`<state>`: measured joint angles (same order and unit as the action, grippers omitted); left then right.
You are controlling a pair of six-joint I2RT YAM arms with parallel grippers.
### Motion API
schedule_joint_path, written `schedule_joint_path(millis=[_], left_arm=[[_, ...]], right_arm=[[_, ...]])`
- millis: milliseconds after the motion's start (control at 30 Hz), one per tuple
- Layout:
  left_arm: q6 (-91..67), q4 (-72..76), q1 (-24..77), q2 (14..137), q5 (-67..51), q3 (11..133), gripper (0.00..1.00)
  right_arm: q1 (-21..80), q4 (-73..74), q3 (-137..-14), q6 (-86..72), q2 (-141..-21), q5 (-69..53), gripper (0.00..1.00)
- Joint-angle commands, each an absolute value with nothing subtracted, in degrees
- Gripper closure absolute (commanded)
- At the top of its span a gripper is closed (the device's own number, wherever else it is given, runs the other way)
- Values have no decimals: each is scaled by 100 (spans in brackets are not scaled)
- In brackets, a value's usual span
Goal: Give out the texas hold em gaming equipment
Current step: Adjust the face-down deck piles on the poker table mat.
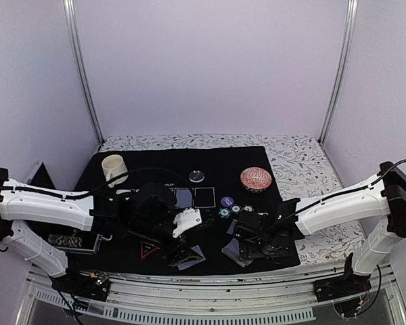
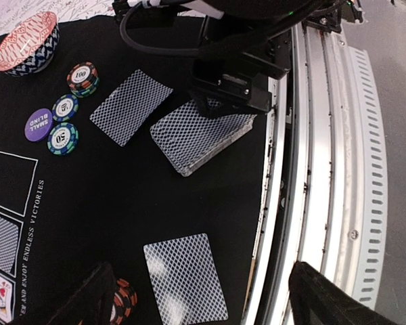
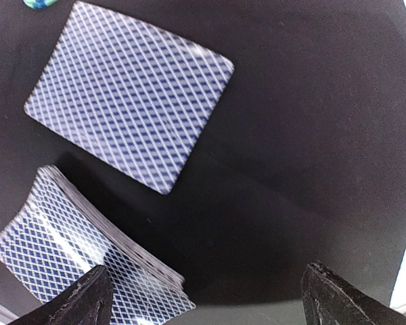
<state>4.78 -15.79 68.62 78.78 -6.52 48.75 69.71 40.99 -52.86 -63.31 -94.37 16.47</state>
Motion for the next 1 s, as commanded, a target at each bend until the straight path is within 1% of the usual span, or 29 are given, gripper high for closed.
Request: schedule_joint_path(millis=[0,200,367,433,500,667,700,733,833,967], left_arm=[[549,-1695,6906,7945,-604,5019,9],[547,-1696,6907,7959,-598,5027,9],[554,-1723,6907,7982,-593,5036,9],[545,-1739,6903,7988,-569,5036,9],[530,-1740,6906,7988,-560,5036,9],[534,-1752,6902,8032,-599,5078,9],[541,-1768,6906,8047,-592,5084,9],[532,-1791,6904,8054,-578,5096,9],[531,-1827,6908,8050,-571,5115,9],[544,-1828,6906,8048,-574,5128,9]], right_arm=[[7023,4781,-5041,-6337,-9313,1627,1],[7028,4666,-4995,-6283,-9082,1576,1],[7024,3875,-4902,-6049,-8462,1417,0],[7013,3525,-4584,-6190,-8017,1366,4],[6942,3129,-4128,-6410,-7504,1212,11],[6528,1922,-2821,-6803,-6166,472,37],[6470,1763,-2598,-6833,-5964,349,40],[6435,1679,-2444,-6892,-5805,271,42],[6329,1628,-2208,-6909,-5525,33,43],[6142,1404,-2218,-6625,-5691,-372,43]])
